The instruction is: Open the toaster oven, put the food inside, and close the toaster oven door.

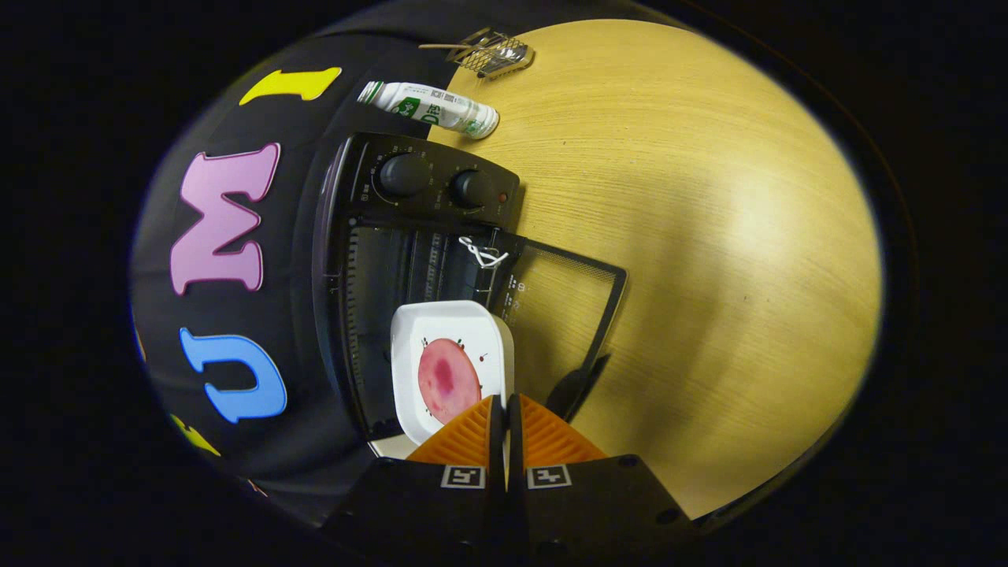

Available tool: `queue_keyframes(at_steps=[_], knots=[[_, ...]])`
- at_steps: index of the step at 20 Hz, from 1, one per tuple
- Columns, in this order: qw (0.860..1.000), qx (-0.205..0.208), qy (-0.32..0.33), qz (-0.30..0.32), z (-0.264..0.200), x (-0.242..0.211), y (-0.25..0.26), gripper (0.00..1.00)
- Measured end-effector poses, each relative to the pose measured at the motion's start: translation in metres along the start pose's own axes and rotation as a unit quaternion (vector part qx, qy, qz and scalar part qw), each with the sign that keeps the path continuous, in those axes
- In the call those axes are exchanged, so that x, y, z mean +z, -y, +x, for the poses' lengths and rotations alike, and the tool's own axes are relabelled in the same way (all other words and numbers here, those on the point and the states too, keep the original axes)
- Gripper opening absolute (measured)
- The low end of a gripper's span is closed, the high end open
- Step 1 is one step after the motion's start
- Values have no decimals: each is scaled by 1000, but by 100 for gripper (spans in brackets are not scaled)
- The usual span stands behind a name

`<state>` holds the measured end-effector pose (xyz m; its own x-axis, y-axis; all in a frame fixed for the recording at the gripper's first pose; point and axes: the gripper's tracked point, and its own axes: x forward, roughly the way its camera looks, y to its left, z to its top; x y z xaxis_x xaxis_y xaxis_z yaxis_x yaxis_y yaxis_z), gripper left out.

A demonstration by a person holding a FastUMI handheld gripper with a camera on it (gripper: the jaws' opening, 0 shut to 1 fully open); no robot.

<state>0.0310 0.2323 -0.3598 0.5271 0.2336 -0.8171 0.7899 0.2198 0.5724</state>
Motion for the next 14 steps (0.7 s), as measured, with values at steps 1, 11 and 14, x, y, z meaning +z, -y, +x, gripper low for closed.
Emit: queue_keyframes(at_steps=[1, 11, 14], knots=[[1000, -3, 16, 18, 8, 0, -5, 5], [989, -19, 113, 96, 69, 19, -40, 5], [988, -26, 116, 103, 76, 20, -45, 5]])
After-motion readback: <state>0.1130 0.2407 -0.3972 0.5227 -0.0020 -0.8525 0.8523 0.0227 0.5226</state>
